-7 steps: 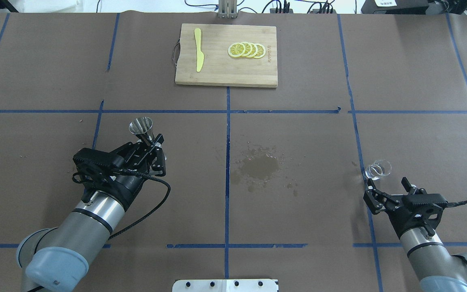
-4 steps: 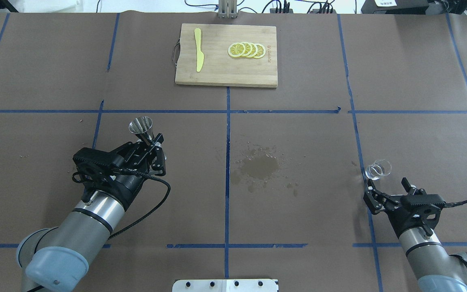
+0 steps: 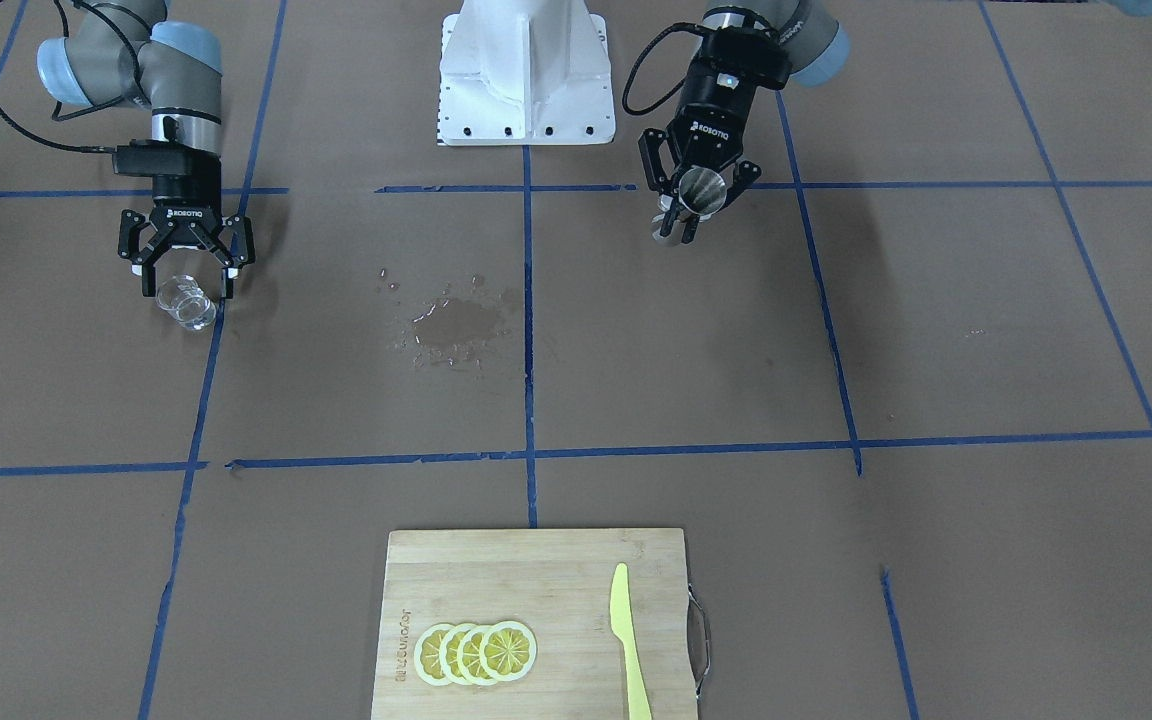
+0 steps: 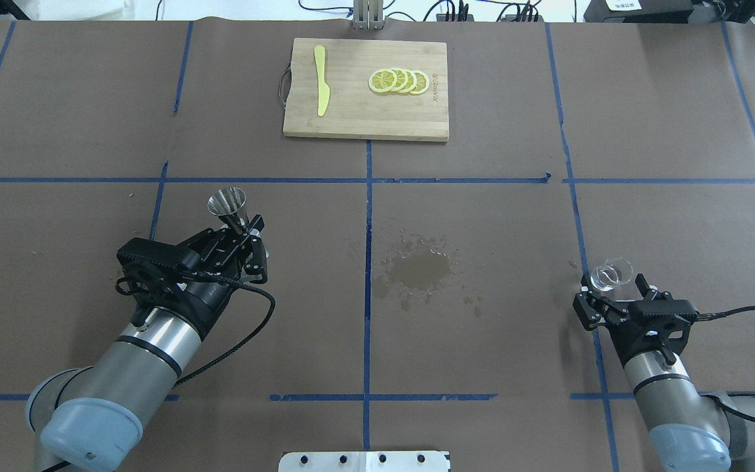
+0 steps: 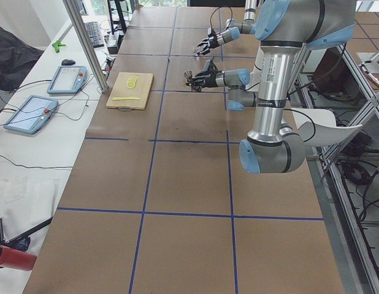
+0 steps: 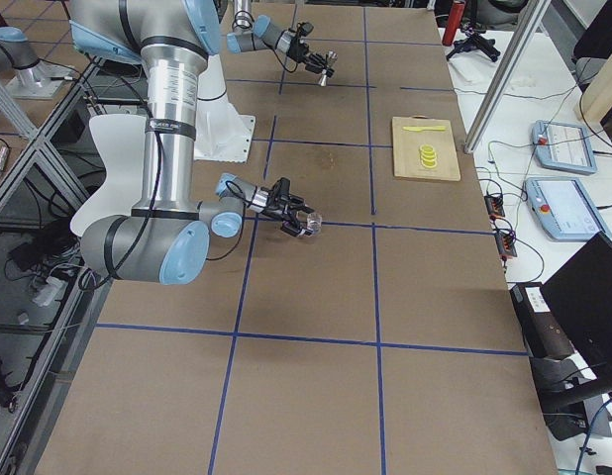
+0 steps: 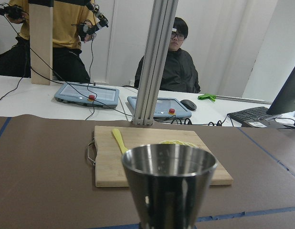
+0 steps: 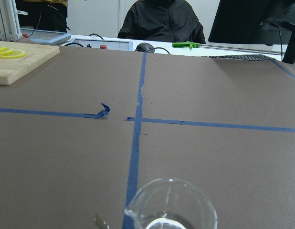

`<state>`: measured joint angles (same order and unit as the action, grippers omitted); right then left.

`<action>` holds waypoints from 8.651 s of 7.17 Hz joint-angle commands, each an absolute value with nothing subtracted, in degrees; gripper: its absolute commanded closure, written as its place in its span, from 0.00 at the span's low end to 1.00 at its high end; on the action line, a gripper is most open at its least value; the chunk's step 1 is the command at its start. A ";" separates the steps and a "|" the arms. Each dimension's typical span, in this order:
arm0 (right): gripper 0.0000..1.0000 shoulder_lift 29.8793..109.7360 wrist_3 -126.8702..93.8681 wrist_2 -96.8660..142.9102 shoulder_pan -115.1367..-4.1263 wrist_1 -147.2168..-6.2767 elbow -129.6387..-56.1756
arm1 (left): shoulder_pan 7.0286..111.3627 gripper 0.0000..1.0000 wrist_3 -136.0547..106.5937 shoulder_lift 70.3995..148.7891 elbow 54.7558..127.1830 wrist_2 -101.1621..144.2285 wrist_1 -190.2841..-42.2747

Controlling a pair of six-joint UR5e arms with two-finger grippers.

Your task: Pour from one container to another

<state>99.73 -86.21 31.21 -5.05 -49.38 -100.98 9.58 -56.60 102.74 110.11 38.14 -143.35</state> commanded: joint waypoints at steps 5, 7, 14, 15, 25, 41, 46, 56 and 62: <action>0.04 98.53 -86.22 31.46 -6.42 -49.31 -99.93 | 9.58 1.00 -56.60 102.66 109.87 38.14 -143.26; 0.05 98.53 -86.22 31.55 -6.42 -49.31 -99.93 | 9.58 1.00 -56.60 102.66 109.86 38.14 -143.26; 0.30 98.53 -86.22 32.87 -6.85 -49.39 -99.76 | 9.58 1.00 -56.60 102.22 109.86 38.14 -143.26; 0.39 98.53 -86.22 32.87 -7.03 -49.39 -99.67 | 9.58 1.00 -56.60 102.22 109.86 38.14 -143.26; 1.00 97.92 -54.63 36.39 -9.66 -39.90 -110.19 | 8.00 1.00 -53.71 108.87 102.24 38.32 -143.35; 1.00 71.98 -20.05 43.51 -20.21 -55.02 -112.06 | 13.62 1.00 -34.01 127.35 84.55 61.35 -152.49; 1.00 72.07 -13.10 43.24 -20.57 -56.94 -113.72 | 14.41 1.00 -34.10 129.90 82.27 61.35 -152.40; 1.00 72.07 -9.68 41.22 -19.78 -62.40 -115.58 | 15.29 1.00 -34.10 135.62 76.38 61.44 -152.40; 1.00 70.76 -5.54 39.38 -18.72 -65.02 -115.49 | 15.29 1.00 -34.10 135.62 76.38 61.44 -152.40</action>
<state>71.71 -6.54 40.13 -19.06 -63.27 -115.54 15.29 -34.10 135.61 76.33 61.47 -152.41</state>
